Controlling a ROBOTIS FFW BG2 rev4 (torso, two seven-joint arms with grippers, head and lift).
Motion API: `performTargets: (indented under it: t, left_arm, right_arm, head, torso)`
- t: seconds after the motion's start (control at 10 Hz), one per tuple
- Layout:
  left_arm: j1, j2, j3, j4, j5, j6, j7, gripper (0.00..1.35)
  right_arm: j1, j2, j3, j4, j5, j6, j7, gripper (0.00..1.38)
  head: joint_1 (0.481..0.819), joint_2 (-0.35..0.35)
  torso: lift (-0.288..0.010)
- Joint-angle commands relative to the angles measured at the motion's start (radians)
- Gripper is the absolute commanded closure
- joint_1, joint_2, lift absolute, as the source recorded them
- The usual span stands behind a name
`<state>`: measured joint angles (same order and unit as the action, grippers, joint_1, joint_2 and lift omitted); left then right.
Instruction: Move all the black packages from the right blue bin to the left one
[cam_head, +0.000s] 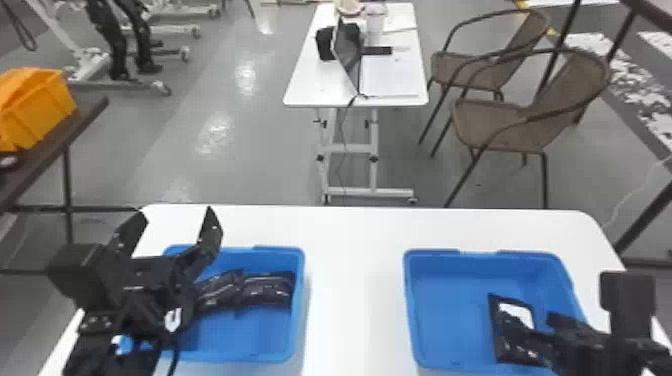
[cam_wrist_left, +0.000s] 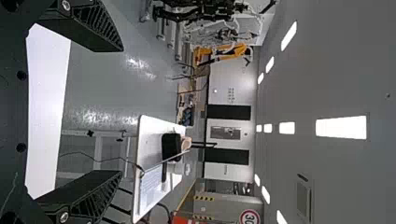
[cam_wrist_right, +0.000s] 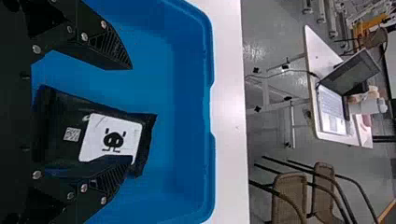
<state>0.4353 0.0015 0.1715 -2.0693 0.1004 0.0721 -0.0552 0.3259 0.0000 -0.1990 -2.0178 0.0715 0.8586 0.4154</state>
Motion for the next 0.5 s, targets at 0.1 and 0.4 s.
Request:
performTargets:
  t: [0.1,0.4]
  left_arm:
    - [0.000,0.005,0.002,0.000,0.008,0.002,-0.002,0.09]
    - [0.000,0.006,0.002,0.000,0.013,0.008,-0.006,0.09]
  right_arm:
    - [0.010,0.001,-0.034,0.073,-0.027,-0.038,0.000,0.38]
    - [-0.010,0.001,-0.048,0.125,-0.009,-0.073,0.000,0.38]
  head:
    - [0.695,0.050]
    - [0.695,0.037]
  torso:
    - [-0.039]
    - [-0.039]
